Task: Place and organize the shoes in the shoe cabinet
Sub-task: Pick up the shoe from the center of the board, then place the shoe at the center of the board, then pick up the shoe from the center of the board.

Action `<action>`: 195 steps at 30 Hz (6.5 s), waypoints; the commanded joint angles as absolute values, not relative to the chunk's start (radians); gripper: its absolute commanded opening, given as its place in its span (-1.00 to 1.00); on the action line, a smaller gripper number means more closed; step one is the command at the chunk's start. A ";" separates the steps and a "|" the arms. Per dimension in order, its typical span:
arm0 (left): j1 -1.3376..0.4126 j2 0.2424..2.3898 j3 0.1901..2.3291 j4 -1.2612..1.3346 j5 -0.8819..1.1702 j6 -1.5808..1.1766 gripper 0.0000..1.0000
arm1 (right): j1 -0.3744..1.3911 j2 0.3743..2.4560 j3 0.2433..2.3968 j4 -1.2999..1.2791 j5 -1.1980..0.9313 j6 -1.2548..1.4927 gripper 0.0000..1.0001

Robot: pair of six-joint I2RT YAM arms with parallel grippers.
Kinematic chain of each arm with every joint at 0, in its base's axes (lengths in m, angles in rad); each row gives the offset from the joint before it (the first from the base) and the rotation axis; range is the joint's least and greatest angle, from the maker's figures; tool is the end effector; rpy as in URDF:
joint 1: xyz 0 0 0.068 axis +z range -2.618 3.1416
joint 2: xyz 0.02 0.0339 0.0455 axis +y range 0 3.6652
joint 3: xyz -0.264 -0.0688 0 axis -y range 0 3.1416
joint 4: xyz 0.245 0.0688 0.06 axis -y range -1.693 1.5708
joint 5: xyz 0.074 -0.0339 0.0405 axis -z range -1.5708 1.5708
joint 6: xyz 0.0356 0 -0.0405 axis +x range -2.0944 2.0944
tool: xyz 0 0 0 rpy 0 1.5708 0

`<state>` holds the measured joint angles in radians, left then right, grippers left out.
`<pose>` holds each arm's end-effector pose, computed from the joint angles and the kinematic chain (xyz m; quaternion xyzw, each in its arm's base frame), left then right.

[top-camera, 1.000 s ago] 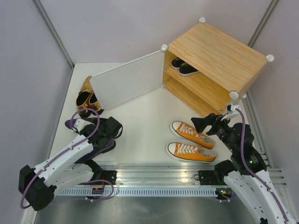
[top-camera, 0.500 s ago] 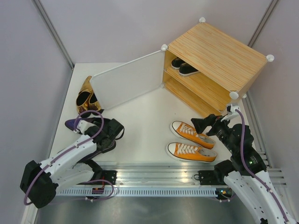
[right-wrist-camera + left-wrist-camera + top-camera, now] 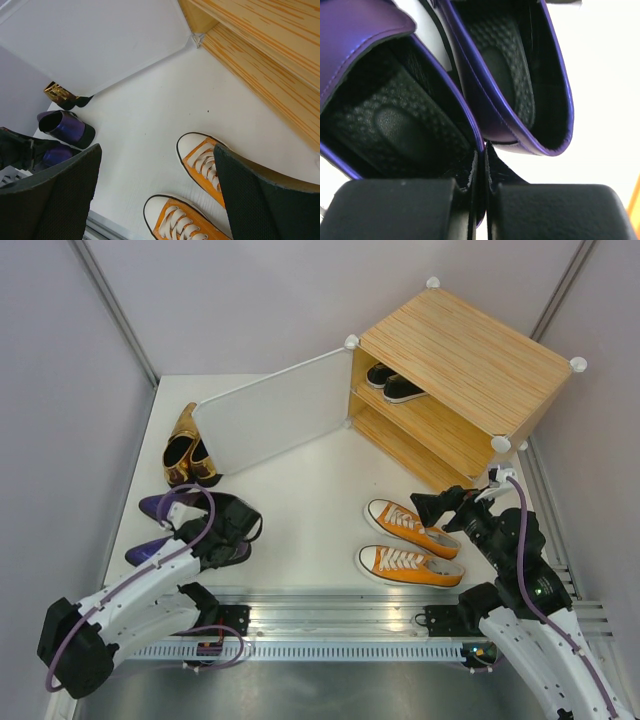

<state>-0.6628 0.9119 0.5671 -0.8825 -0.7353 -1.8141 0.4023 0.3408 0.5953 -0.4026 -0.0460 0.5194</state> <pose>0.1275 -0.0692 0.2014 -0.5521 0.7378 -0.0352 0.3868 0.0928 0.0413 0.3053 0.0293 0.7569 0.3059 0.5768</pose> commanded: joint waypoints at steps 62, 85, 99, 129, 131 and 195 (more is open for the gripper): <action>-1.262 1.376 1.950 -0.861 -0.874 -0.172 -0.95 | 0.417 0.350 0.853 -0.511 0.172 0.433 0.93; -1.347 1.382 0.980 -0.529 -0.334 -0.560 -0.96 | 0.417 0.282 0.799 -0.555 0.281 0.434 0.96; -1.347 1.267 0.937 -0.595 -0.396 -0.710 0.54 | 0.417 0.290 0.793 -0.563 0.276 0.408 0.96; -1.427 1.385 0.907 -0.785 -0.435 -1.181 0.99 | 0.437 0.247 0.744 -0.540 0.244 0.419 0.96; -1.425 1.425 0.931 -0.787 -0.454 -1.151 0.99 | 0.437 0.247 0.744 -0.540 0.241 0.419 0.96; -1.374 1.611 0.858 -0.626 -0.545 -1.213 -0.05 | 0.445 0.271 0.730 -0.532 0.225 0.422 0.96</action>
